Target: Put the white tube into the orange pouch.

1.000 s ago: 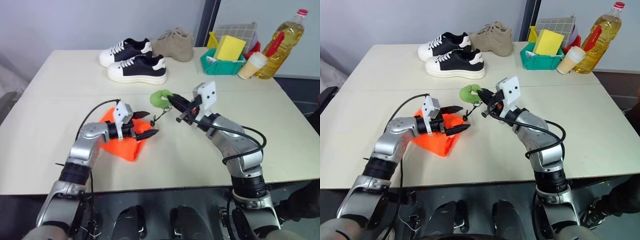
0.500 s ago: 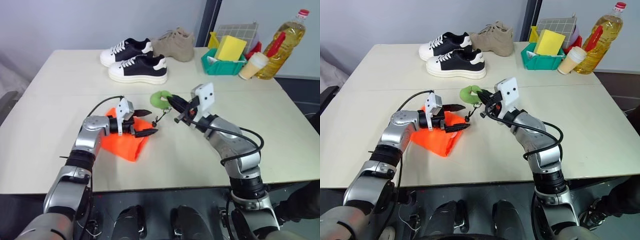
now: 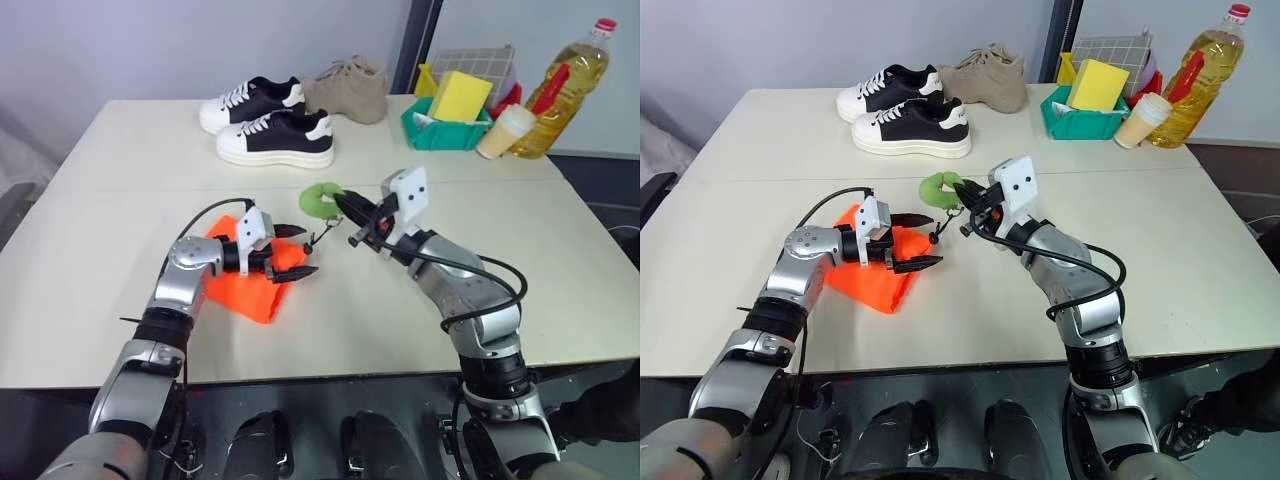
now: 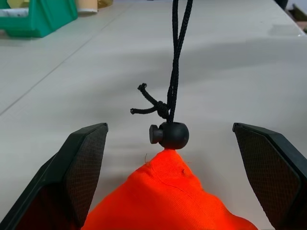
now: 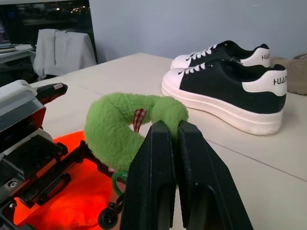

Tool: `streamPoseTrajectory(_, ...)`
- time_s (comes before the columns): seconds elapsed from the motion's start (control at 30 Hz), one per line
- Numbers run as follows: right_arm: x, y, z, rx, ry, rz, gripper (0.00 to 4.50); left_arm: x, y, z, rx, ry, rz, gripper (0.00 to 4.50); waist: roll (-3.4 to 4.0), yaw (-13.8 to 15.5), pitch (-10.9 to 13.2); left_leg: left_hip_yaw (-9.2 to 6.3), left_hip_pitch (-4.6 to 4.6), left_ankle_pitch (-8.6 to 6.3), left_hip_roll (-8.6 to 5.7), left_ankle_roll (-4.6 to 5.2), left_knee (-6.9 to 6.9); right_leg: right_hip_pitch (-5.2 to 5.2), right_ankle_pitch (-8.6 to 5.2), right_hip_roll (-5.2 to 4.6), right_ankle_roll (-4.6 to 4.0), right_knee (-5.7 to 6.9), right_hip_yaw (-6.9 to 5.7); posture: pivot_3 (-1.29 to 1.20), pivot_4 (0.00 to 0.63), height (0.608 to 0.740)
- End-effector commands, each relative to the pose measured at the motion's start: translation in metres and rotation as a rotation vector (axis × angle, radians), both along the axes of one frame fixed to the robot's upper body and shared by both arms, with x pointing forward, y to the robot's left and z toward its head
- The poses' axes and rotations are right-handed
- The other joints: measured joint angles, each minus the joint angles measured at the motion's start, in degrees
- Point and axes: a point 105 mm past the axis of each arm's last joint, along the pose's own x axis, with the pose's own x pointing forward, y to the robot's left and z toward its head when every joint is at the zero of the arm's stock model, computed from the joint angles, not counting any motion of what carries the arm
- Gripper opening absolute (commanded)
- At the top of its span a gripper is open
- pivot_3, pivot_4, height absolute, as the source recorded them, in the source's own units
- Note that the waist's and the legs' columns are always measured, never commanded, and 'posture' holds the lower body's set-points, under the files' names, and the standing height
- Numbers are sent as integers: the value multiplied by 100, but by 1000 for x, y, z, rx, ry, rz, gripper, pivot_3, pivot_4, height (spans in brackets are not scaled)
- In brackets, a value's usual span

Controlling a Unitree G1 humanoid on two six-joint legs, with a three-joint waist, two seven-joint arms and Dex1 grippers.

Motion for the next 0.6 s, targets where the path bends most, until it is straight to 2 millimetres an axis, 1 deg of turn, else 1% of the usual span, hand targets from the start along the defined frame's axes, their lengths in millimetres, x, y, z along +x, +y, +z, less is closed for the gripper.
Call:
streamPoseTrajectory(0.03, -6, 4, 16, 15, -66, 22, 0, -1, -3, 5, 13, -30, -4, 4462, 0, -1, 0, 0, 0, 0, 0, 0, 2, 0, 0, 0, 0, 2, 0, 0, 150, 740)
streamPoseTrajectory(0.07, -6, 4, 16, 15, -66, 22, 0, -1, -3, 5, 15, -30, -3, 4462, 0, -1, 0, 0, 0, 0, 0, 0, 3, 0, 0, 0, 0, 3, 0, 0, 150, 740)
streamPoseTrajectory(0.13, -6, 4, 16, 15, -67, 22, 0, -1, -3, 4, 21, -23, -4, 3955, 0, -1, 0, -1, 0, 0, 0, 0, 6, 0, 0, 0, 0, 6, 0, 0, 150, 740)
streamPoseTrajectory(0.17, -6, 4, 16, 15, -67, 22, 0, -1, -3, 3, 22, -19, -4, 3598, 0, -1, 0, -1, 0, 0, 0, 0, 7, 0, 0, 0, 0, 7, -1, 0, 150, 740)
streamPoseTrajectory(0.2, -7, 4, 16, 14, -68, 22, 0, -1, -3, 3, 24, -14, -3, 3203, 0, -1, 0, -1, 0, 0, 0, 1, 8, 0, 0, 0, 0, 9, -1, 0, 150, 740)
streamPoseTrajectory(0.27, -7, 4, 16, 14, -69, 22, 0, -1, -3, 3, 25, -9, -3, 2151, 0, -1, 0, -2, 0, 0, 1, 1, 9, 0, 0, 0, 0, 11, -1, 0, 150, 740)
streamPoseTrajectory(0.3, -7, 4, 16, 14, -71, 22, 0, 0, -3, 2, 29, -7, -2, 1520, 0, -2, 0, -2, 0, 0, 1, 1, 9, 0, 0, 0, 0, 11, -1, 0, 150, 740)
streamPoseTrajectory(0.33, -7, 4, 17, 15, -72, 21, 0, 0, -2, 2, 32, -6, -1, 1147, 0, -2, 0, -2, 0, 0, 1, 1, 10, 0, 0, 0, 0, 11, -1, 0, 150, 740)
streamPoseTrajectory(0.37, -7, 4, 17, 16, -73, 21, 0, 0, -2, 2, 35, -5, 0, 613, 0, -2, 0, -2, 0, 0, 1, 1, 10, 0, 0, 0, 0, 11, -1, 0, 150, 740)
streamPoseTrajectory(0.4, -7, 4, 17, 17, -74, 20, 0, 1, -2, 2, 36, -5, 1, 213, 0, -1, 0, -2, 0, 0, 1, 1, 11, 0, 0, 0, 0, 12, 0, 0, 150, 740)
streamPoseTrajectory(0.6, -8, 4, 17, 17, -76, 15, 0, 3, 0, 4, 36, -10, 17, 203, 0, -1, 0, -2, -1, -1, 2, 2, 17, 0, 0, 0, 0, 16, 0, 0, 150, 740)
